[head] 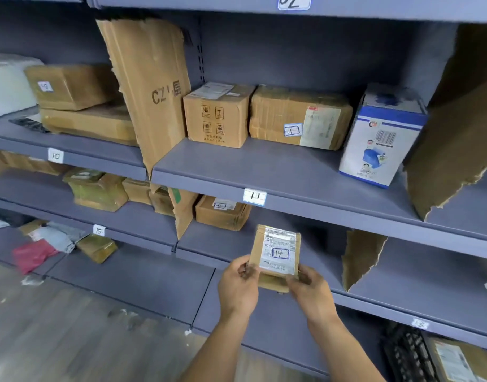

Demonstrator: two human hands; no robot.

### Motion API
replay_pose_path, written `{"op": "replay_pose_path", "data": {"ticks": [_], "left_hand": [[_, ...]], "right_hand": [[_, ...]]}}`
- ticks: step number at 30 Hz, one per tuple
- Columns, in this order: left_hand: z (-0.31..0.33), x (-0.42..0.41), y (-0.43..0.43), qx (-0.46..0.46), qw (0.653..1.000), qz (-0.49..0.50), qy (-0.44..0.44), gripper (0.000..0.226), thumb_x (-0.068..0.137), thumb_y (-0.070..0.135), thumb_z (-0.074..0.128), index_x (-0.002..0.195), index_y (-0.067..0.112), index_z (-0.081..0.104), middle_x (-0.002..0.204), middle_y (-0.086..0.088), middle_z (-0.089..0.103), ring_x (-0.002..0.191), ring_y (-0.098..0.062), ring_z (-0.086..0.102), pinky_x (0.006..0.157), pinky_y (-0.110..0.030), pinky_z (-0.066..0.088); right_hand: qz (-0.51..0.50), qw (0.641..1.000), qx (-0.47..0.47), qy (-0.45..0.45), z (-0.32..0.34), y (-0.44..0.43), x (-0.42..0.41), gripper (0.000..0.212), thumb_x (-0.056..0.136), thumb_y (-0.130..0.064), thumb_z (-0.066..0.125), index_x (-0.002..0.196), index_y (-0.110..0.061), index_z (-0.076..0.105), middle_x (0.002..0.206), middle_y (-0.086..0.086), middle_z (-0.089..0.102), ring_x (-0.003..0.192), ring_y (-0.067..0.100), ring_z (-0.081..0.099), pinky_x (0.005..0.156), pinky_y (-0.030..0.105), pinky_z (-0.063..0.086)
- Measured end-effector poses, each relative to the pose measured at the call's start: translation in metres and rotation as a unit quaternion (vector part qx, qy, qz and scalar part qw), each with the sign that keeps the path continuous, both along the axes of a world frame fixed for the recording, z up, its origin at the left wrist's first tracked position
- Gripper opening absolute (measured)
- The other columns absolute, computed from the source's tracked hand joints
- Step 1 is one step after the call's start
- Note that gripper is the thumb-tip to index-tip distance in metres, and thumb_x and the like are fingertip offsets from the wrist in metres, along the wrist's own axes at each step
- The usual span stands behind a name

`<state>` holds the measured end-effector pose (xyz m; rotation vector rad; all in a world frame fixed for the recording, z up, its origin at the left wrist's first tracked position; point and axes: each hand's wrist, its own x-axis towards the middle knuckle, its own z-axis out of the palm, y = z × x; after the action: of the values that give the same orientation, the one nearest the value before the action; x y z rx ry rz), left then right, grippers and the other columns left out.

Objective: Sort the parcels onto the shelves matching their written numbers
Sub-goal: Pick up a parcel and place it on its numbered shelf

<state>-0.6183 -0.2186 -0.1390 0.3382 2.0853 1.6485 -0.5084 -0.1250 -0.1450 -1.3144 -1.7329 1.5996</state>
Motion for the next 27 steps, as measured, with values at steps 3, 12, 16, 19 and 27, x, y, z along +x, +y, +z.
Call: {"op": "replay_pose_path", "data": {"ticks": [3, 12, 16, 19, 27], "left_hand": [[-0.016, -0.017, 0.021, -0.021, 1.0, 0.006, -0.002, 0.014, 0.094, 0.025, 0.067, 0.106, 0.031, 0.071, 0.095, 0.009, 0.071, 0.088, -0.007, 0.066, 0.07, -0.013, 0.047], [-0.066, -0.065, 0.066, -0.028, 0.999, 0.016, -0.031, 0.027, 0.094, 0.03, 0.066, 0.12, 0.023, 0.069, 0.11, 0.004, 0.072, 0.096, -0.01, 0.066, 0.089, -0.025, 0.053], [-0.078, -0.081, 0.089, -0.03, 0.999, 0.031, -0.02, 0.026, 0.095, 0.029, 0.064, 0.118, 0.017, 0.065, 0.098, 0.008, 0.068, 0.095, -0.012, 0.064, 0.076, -0.019, 0.045], [-0.085, -0.088, 0.107, -0.008, 0.999, 0.036, -0.029, 0.031, 0.095, 0.022, 0.063, 0.126, 0.017, 0.059, 0.11, 0.003, 0.068, 0.104, -0.013, 0.065, 0.078, -0.015, 0.044], [-0.1, -0.095, 0.154, 0.028, 0.999, -0.022, -0.005, 0.052, 0.091, 0.009, 0.05, 0.14, 0.026, 0.05, 0.132, 0.002, 0.059, 0.122, -0.021, 0.056, 0.109, -0.036, 0.043]], "right_hand": [[-0.006, 0.999, 0.014, -0.028, -0.017, 0.021, -0.02, 0.023, 0.096, -0.013, 0.06, 0.117, -0.02, 0.067, 0.105, -0.002, 0.072, 0.088, 0.014, 0.063, 0.069, 0.022, 0.047], [-0.006, 0.996, 0.043, -0.077, -0.074, 0.071, -0.073, 0.028, 0.097, -0.026, 0.06, 0.124, -0.017, 0.062, 0.101, -0.003, 0.068, 0.081, 0.013, 0.059, 0.064, 0.024, 0.043], [-0.024, 0.996, 0.054, -0.068, -0.085, 0.086, -0.092, 0.034, 0.1, -0.035, 0.056, 0.13, -0.019, 0.056, 0.116, -0.002, 0.066, 0.101, 0.02, 0.061, 0.081, 0.03, 0.043], [-0.032, 0.995, 0.071, -0.059, -0.087, 0.103, -0.111, 0.036, 0.1, -0.038, 0.055, 0.131, -0.018, 0.056, 0.118, -0.001, 0.066, 0.102, 0.02, 0.059, 0.084, 0.03, 0.043], [-0.032, 0.99, 0.127, -0.056, -0.102, 0.153, -0.15, 0.034, 0.099, -0.039, 0.054, 0.125, -0.019, 0.06, 0.111, -0.002, 0.068, 0.101, 0.022, 0.063, 0.083, 0.033, 0.047]]}}
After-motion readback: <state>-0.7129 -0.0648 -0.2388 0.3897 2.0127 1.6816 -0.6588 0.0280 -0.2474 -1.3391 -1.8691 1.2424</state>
